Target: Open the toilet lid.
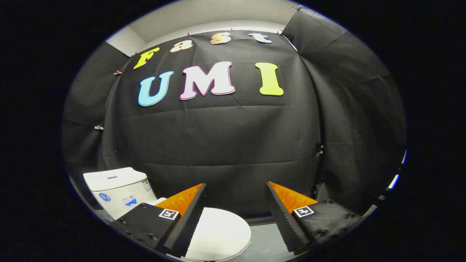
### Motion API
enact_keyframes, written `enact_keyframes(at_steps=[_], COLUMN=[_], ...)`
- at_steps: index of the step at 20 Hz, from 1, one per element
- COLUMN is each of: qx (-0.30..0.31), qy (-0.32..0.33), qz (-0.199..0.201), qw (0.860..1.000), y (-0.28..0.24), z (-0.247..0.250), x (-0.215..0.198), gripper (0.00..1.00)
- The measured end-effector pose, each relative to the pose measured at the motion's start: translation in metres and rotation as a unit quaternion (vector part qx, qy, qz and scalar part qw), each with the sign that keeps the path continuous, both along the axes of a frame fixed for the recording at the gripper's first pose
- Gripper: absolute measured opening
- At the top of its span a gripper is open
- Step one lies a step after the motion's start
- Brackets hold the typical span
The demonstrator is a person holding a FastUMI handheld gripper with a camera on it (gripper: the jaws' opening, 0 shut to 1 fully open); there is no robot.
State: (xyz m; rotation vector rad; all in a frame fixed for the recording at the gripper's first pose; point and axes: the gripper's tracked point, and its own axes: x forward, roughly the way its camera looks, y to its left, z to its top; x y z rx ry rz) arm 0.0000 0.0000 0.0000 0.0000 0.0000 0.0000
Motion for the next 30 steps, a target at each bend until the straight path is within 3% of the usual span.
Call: enact_keyframes(at_steps=[30], qx=[0.0], qy=[0.007], qz=[0.003], qw=[1.0], y=[0.0029], z=[-0.0043], x=[-0.0003], gripper=[0.98])
